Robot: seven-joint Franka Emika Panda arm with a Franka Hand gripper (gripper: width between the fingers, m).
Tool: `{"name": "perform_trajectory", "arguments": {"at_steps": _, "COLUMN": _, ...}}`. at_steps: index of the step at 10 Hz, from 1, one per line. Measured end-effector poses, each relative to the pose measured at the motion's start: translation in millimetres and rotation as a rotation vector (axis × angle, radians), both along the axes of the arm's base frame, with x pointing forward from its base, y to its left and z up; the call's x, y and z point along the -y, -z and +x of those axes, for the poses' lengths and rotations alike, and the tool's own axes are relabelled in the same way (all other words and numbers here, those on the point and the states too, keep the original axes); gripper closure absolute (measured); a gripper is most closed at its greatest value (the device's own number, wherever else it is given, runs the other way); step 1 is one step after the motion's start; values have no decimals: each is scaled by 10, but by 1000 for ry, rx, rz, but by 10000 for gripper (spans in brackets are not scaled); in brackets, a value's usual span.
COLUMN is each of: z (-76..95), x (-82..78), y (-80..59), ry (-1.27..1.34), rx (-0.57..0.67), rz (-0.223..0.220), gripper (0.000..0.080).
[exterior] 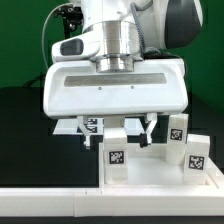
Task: Assemble square table
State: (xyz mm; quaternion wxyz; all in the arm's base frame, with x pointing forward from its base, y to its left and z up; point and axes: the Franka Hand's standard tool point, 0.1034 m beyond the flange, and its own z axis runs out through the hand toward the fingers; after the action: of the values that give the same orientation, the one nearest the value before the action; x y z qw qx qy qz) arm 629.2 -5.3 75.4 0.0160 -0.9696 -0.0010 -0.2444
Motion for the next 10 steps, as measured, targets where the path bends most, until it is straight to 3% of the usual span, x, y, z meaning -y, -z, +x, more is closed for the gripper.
{"name": "perform_trajectory", "arguments": {"at_steps": 1, "z": -4, "x": -2, "y": 10, "ry": 5, "rx": -10, "rz": 7, "gripper": 154}}
{"name": "perform_trajectory", "arguments": {"at_steps": 2, "z": 6, "x": -38, "y": 28, "ry": 35, "rx": -80, "rz": 57, "gripper": 154}}
{"name": "perform_trajectory", "arguments": {"at_steps": 3, "z": 89, "x": -26, "y": -17, "ry": 55, "rx": -102, "rz": 78, "gripper": 151}}
{"name": "perform_trajectory", "arguments": {"at_steps": 5, "z": 139, "x": -104, "y": -44, "ry": 85, "rx": -276, "rz": 171, "gripper": 151}}
{"name": "perform_trajectory", "arguments": {"at_steps": 8, "z": 112, "x": -83, "y": -72, "ry": 54, "rx": -478, "rz": 234, "gripper": 151}}
{"name": "perform_trajectory", "arguments": {"at_steps": 10, "z": 103, "x": 3, "y": -66, "ry": 28, "rx": -489, "rz": 227, "gripper": 151}}
